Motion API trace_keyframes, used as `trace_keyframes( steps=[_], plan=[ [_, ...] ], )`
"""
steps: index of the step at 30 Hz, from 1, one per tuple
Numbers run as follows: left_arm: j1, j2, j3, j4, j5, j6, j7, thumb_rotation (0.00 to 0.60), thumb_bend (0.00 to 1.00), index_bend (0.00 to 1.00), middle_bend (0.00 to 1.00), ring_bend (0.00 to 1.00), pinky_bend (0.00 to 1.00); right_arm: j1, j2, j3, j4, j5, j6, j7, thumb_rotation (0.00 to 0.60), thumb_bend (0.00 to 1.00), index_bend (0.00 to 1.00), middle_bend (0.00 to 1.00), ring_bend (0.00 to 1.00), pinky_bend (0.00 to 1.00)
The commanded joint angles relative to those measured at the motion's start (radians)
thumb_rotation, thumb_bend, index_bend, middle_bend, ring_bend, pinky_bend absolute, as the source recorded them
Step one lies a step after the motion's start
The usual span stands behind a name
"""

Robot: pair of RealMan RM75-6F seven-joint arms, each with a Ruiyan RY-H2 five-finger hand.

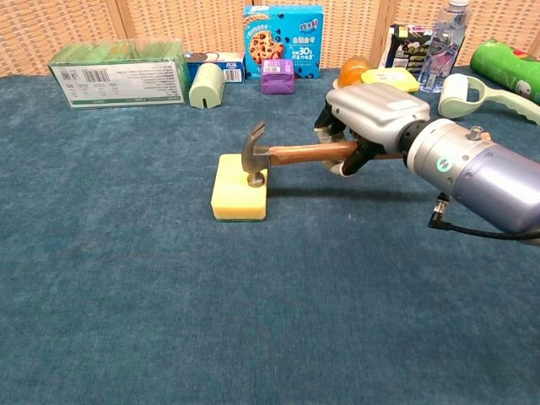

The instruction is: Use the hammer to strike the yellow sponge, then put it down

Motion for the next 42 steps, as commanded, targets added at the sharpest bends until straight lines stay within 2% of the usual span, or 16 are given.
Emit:
trace_keyframes(
  steps=[1,7,11,15,18,25,28,37,42],
  plan=[
    [-0.002,-0.001,-0.001,0.001,0.001,-0.002,0.0,0.6,0.16,0.36,0.25,0.08,0.1,-0.01,0.009,0.029,-0.073,0.026,0.023,0.047,0.6,0.44,0.91,1.0,1.0,1.0],
    [-0.012,-0.006,0.003,-0.005,0.012,-0.012,0.006,0.6,0.16,0.36,0.25,0.08,0.1,-0.041,0.091,0.072,-0.209,0.039,0.063,0.098,0.6,0.43,0.91,1.0,1.0,1.0],
    [-0.013,-0.004,0.004,-0.012,0.015,-0.007,0.014,0.6,0.16,0.36,0.25,0.08,0.1,-0.067,0.133,0.075,-0.235,0.046,0.075,0.137,0.6,0.44,0.91,1.0,1.0,1.0],
    [-0.009,-0.001,0.005,-0.021,0.016,0.001,0.022,0.6,0.16,0.36,0.25,0.08,0.1,-0.103,0.153,0.023,-0.173,-0.021,0.112,0.188,0.6,0.44,0.91,1.0,1.0,1.0],
    [-0.01,0.0,0.007,-0.029,0.019,0.002,0.03,0.6,0.16,0.36,0.25,0.08,0.1,-0.128,0.166,-0.015,-0.126,-0.039,0.099,0.253,0.6,0.44,0.9,1.0,1.0,0.99],
    [-0.011,0.004,0.011,-0.049,0.026,0.007,0.051,0.6,0.16,0.36,0.25,0.08,0.1,-0.17,0.163,-0.059,-0.018,-0.073,0.098,0.385,0.6,0.44,0.86,1.0,1.0,0.92],
    [-0.012,0.007,0.013,-0.06,0.03,0.01,0.062,0.6,0.16,0.36,0.25,0.08,0.1,-0.178,0.161,-0.075,0.019,-0.085,0.086,0.419,0.6,0.44,0.81,0.97,0.99,0.85],
    [-0.009,0.012,0.015,-0.078,0.033,0.019,0.081,0.6,0.16,0.36,0.25,0.08,0.1,-0.2,0.158,-0.107,0.061,-0.096,0.055,0.452,0.6,0.43,0.66,0.83,0.84,0.73],
    [-0.008,0.013,0.017,-0.082,0.036,0.024,0.085,0.6,0.16,0.36,0.25,0.08,0.1,-0.204,0.174,-0.119,0.049,-0.101,0.027,0.468,0.6,0.42,0.45,0.64,0.66,0.6]
  ],
)
